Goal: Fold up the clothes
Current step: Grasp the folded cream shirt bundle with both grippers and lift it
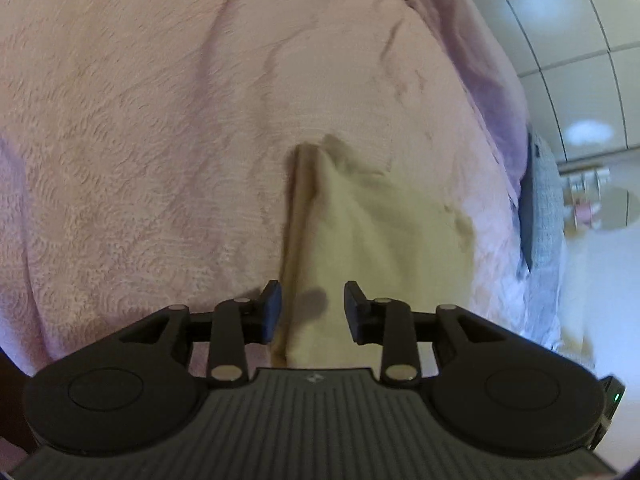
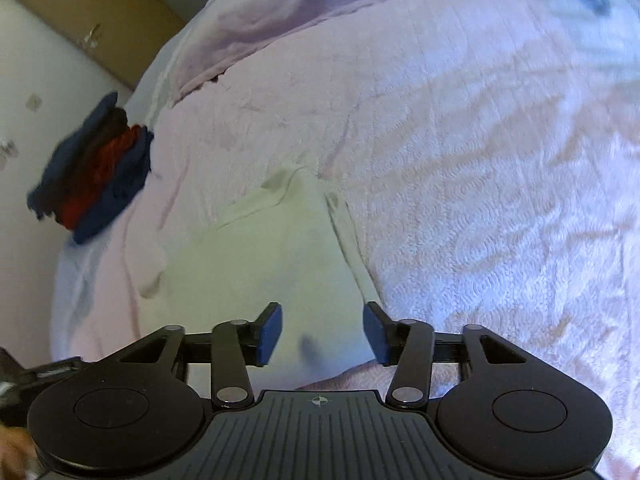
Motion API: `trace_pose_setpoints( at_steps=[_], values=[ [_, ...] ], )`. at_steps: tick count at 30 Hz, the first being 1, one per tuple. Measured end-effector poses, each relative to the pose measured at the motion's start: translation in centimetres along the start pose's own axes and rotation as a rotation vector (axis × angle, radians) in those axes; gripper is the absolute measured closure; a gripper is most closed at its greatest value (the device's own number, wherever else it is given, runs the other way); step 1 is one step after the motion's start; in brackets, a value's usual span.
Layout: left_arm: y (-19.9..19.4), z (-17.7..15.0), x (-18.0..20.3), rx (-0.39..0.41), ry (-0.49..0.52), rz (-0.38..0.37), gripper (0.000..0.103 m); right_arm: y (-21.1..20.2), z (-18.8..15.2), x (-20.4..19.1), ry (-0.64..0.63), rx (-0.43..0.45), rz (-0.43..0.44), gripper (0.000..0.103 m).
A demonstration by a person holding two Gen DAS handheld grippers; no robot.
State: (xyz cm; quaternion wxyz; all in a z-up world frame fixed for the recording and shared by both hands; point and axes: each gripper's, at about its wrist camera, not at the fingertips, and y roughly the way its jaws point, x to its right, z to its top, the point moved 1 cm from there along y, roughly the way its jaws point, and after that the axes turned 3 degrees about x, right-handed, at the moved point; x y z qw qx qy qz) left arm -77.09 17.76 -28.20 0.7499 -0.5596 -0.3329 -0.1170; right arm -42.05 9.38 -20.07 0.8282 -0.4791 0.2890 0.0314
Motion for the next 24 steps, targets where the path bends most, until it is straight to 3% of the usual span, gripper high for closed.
trace_pose_setpoints(
  at_steps=[2,11,17,22,24],
  values=[
    [0.5,0.1,-0.7,0.003,-0.03,-0.024,0.072,0.5,0.6,1.0,0.016,-0.016,0.043,0.039],
    [3.2,0.6,-2.7,-0.009,-0.176,-0.159,0.064,7.4,4.1,5.6,0.05,-0.168,0.257,0.037],
    [5.1,1.0,-2.0,-0.03,-0.11,-0.151,0.065,11.7,6.3,7.3,0.128,-0.292,0.442,0.037],
    [5.3,1.0,-2.1,-0.031,-0.091,-0.147,0.065,12.5,7.0,7.7,0.135,-0.334,0.488,0.038],
    [5.0,0.9,-2.8,-0.028,-0.109,-0.156,0.071,12.6,7.1,7.8,0.135,-0.347,0.497,0.038]
  ],
)
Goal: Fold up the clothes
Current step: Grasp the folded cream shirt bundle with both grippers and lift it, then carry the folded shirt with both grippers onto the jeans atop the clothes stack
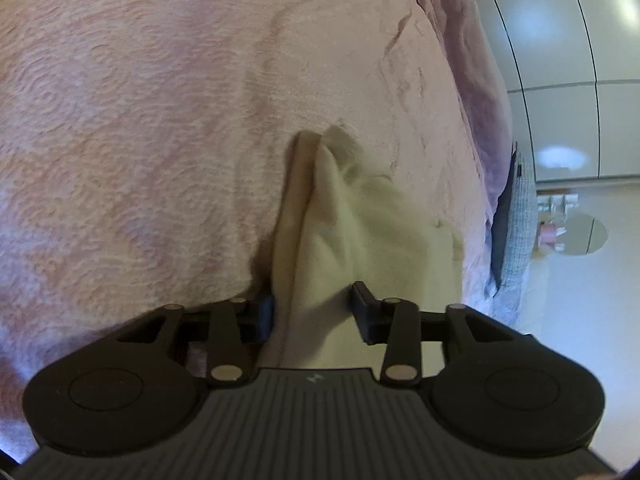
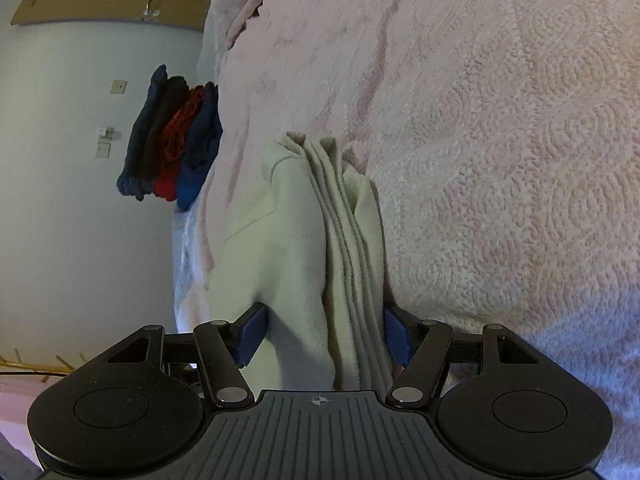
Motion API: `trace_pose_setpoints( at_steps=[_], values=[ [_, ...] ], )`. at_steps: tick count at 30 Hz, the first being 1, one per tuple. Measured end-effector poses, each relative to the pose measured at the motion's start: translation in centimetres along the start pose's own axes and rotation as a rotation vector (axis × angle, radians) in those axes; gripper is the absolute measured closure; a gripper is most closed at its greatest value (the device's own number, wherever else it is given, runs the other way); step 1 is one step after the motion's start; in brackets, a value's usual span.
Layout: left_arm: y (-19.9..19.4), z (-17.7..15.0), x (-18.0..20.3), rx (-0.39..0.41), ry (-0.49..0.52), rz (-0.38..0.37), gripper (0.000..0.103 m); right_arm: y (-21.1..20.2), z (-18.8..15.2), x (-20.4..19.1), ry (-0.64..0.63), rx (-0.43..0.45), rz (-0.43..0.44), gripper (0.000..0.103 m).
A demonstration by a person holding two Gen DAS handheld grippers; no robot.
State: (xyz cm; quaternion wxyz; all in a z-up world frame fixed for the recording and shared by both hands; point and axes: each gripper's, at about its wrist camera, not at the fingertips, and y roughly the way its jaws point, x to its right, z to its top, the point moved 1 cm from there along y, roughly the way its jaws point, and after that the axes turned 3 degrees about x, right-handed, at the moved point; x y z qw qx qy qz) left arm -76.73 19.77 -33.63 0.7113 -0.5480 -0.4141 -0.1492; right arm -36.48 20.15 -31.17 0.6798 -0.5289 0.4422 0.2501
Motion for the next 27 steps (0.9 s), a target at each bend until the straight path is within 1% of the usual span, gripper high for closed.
trace_pose_setpoints(
  at_steps=[2,4,5,6,7,8,9,13,16,20,22,26,27],
  values=[
    [-0.1,-0.1,-0.4,0.005,-0.025,-0.019,0.074,0.1,0.2,0.1,0.003,-0.013,0.009,0.038],
    [0.0,-0.2,-0.4,0.004,-0.039,-0.035,0.086,0.3,0.3,0.2,0.004,-0.023,0.016,0.039],
    [-0.2,-0.3,-0.2,0.007,-0.038,-0.041,0.093,0.5,0.2,0.2,0.002,-0.025,0.014,0.052],
    [-0.5,-0.4,0.0,0.011,-0.037,-0.047,0.095,0.7,0.0,0.1,-0.002,-0.027,0.006,0.058],
    [-0.8,-0.3,0.2,0.015,-0.034,-0.049,0.096,0.7,-0.1,0.0,-0.001,-0.022,0.003,0.062],
    [-1.2,-0.2,0.5,0.018,-0.031,-0.051,0.096,0.5,-0.2,-0.2,0.003,-0.01,0.006,0.068],
    [-1.8,-0.1,0.8,0.022,-0.031,-0.054,0.096,0.1,-0.4,-0.5,0.007,0.003,0.011,0.071],
    [-4.9,0.9,2.7,0.046,-0.002,-0.045,0.097,-0.9,-1.9,-2.8,0.05,0.034,0.043,0.075],
    [-8.2,2.1,4.2,0.073,0.014,-0.04,0.097,-1.1,-3.2,-6.0,0.07,0.048,0.062,0.076],
    [-13.4,4.4,6.4,0.125,0.044,-0.061,0.097,-0.8,-4.1,-10.7,0.108,0.084,0.106,0.076],
    [-16.2,6.3,7.5,0.156,0.06,-0.081,0.097,-0.4,-4.0,-13.5,0.098,0.098,0.139,0.076],
    [-21.2,11.6,9.3,0.211,0.116,-0.141,0.097,1.8,-2.3,-20.1,0.048,0.141,0.198,0.076],
    [-22.3,13.6,9.6,0.219,0.131,-0.157,0.097,2.7,-1.7,-21.9,0.033,0.156,0.21,0.076]
  ],
)
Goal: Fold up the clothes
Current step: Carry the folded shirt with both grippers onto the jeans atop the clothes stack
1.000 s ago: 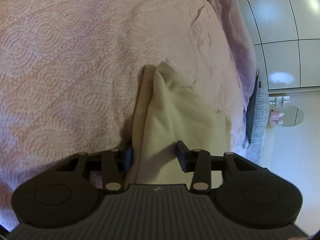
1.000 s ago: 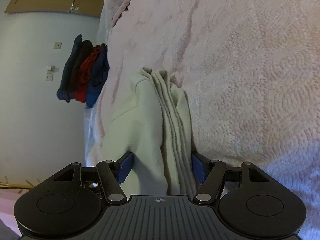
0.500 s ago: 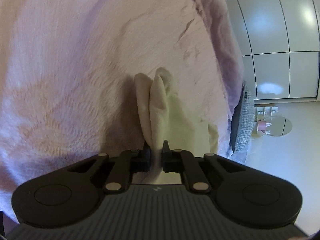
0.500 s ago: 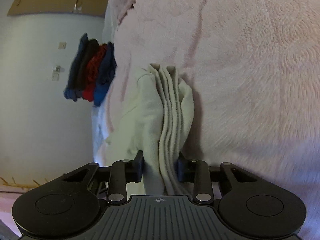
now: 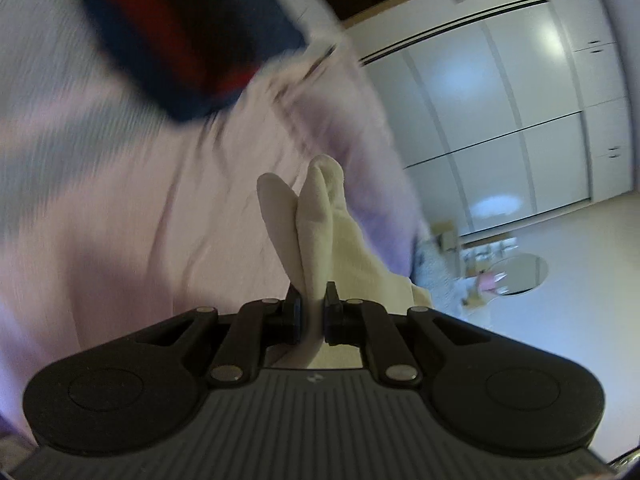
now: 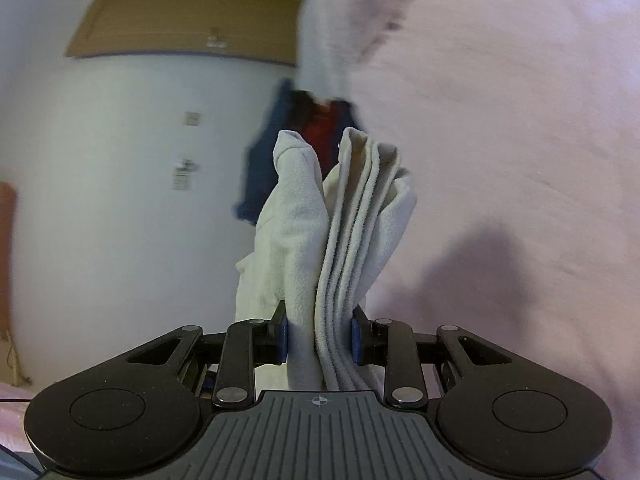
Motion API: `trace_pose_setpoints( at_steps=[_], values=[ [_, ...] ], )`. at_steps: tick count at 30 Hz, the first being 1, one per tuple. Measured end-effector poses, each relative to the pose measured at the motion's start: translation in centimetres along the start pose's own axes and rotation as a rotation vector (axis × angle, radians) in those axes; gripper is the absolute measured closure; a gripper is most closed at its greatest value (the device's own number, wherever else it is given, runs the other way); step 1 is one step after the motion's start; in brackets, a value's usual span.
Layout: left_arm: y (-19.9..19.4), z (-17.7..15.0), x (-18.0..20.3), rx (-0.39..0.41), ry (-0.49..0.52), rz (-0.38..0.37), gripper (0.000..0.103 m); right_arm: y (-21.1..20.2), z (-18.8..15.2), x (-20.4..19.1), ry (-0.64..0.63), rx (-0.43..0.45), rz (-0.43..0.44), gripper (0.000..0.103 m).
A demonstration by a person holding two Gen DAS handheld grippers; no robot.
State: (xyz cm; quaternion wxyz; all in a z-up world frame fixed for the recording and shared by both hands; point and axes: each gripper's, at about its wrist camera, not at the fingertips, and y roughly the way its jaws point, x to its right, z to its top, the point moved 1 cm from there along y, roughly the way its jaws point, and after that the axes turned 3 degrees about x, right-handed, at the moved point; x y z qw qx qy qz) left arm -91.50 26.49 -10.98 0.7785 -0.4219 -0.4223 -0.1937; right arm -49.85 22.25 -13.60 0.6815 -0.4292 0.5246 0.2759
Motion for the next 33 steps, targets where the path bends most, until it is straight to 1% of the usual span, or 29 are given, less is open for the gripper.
trace_pose_setpoints(
  at_steps=[3,6,8,9,11,13,15,17,19,23,26,28,31,33],
  values=[
    [-1.6,7.4,0.4,0.017,0.043,-0.054,0.096,4.7,1.4,-4.7,-0.037,0.048,0.033,0.076],
    [-2.3,16.7,0.5,0.007,0.105,-0.103,0.096,10.3,2.8,-8.9,-0.042,0.122,0.064,0.076],
    [-2.4,22.9,0.7,-0.004,0.142,-0.131,0.096,14.5,4.3,-11.5,-0.024,0.178,0.083,0.076],
    [-2.8,26.2,0.8,-0.009,0.179,-0.138,0.096,16.7,5.0,-12.7,-0.016,0.202,0.087,0.076],
    [-2.4,31.5,0.8,-0.018,0.209,-0.149,0.096,21.0,7.0,-15.1,-0.006,0.247,0.107,0.075],
    [-1.9,36.8,0.8,-0.028,0.238,-0.16,0.096,24.4,8.8,-16.7,0.005,0.279,0.117,0.075],
    [-1.2,40.4,0.0,-0.028,0.264,-0.157,0.096,27.5,10.4,-17.7,0.008,0.297,0.108,0.075],
    [0.1,43.1,-1.8,-0.032,0.256,-0.143,0.096,30.4,12.0,-18.0,0.013,0.301,0.092,0.075],
    [1.6,45.0,-3.9,-0.048,0.227,-0.121,0.096,33.0,13.2,-17.3,0.033,0.296,0.054,0.075],
    [3.8,46.6,-8.0,-0.098,0.189,-0.083,0.096,36.0,14.2,-14.7,0.076,0.283,-0.034,0.075],
    [5.7,46.5,-10.6,-0.127,0.158,-0.091,0.096,37.2,14.6,-13.1,0.101,0.285,-0.088,0.075],
    [6.7,46.8,-11.3,-0.136,0.147,-0.104,0.096,37.3,14.8,-12.0,0.114,0.296,-0.108,0.075],
    [7.8,47.3,-11.8,-0.144,0.156,-0.124,0.096,37.4,15.5,-11.1,0.134,0.32,-0.114,0.075],
    [8.5,47.7,-12.6,-0.15,0.175,-0.103,0.093,37.6,15.8,-10.8,0.138,0.336,-0.132,0.071]
  ],
)
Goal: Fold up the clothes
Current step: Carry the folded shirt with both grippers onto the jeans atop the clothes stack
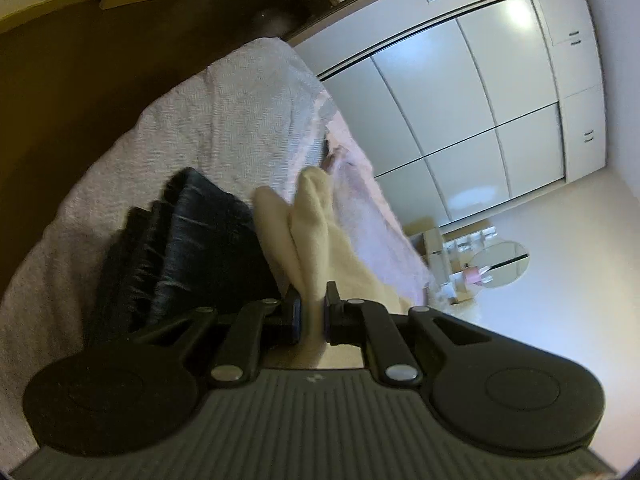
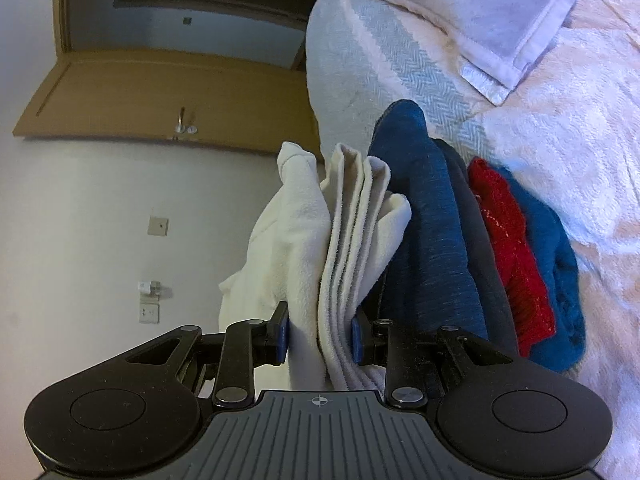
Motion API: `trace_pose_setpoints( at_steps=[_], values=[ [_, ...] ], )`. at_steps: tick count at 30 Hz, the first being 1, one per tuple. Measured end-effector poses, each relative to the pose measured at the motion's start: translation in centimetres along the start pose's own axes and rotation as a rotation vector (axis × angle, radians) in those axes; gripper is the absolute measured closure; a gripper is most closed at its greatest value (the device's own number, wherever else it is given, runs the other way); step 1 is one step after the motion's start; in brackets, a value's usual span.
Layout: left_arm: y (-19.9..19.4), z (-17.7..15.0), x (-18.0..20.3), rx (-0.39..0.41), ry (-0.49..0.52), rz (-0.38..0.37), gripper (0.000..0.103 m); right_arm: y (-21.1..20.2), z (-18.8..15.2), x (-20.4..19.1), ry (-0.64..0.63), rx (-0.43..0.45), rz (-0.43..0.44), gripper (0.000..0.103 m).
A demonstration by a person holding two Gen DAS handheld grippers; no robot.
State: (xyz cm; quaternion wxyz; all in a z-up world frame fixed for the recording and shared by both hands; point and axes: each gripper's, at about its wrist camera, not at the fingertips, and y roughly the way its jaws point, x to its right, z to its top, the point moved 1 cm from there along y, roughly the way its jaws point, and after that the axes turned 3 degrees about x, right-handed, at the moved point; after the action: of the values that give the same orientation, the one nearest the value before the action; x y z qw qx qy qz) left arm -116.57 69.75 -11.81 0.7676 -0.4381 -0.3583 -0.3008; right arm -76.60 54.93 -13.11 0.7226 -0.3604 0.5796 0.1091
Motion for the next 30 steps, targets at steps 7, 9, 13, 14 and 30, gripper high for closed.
trace_pose_setpoints(
  at_steps=[7,9,13,14,30],
  values=[
    [-2.9,0.1,0.4,0.077,0.094,0.211,0.09,-1.6,-1.0,-3.5,-0.177,0.149,-0.177,0.06],
    [-4.2,0.2,2.5,0.125,0.152,0.263,0.09,-2.5,-2.2,-6.2,-0.354,0.262,-0.272,0.06],
    [-2.6,-0.9,8.3,0.144,0.374,0.282,0.09,-1.3,-5.6,-10.5,-0.729,0.448,-0.454,0.06],
    [-1.7,-1.3,9.9,0.145,0.442,0.282,0.09,-0.4,-6.0,-10.6,-0.769,0.461,-0.474,0.06],
    [2.1,-4.7,3.1,0.141,0.439,0.407,0.098,8.1,-5.9,-6.4,-0.884,0.317,-0.53,0.061]
  ],
)
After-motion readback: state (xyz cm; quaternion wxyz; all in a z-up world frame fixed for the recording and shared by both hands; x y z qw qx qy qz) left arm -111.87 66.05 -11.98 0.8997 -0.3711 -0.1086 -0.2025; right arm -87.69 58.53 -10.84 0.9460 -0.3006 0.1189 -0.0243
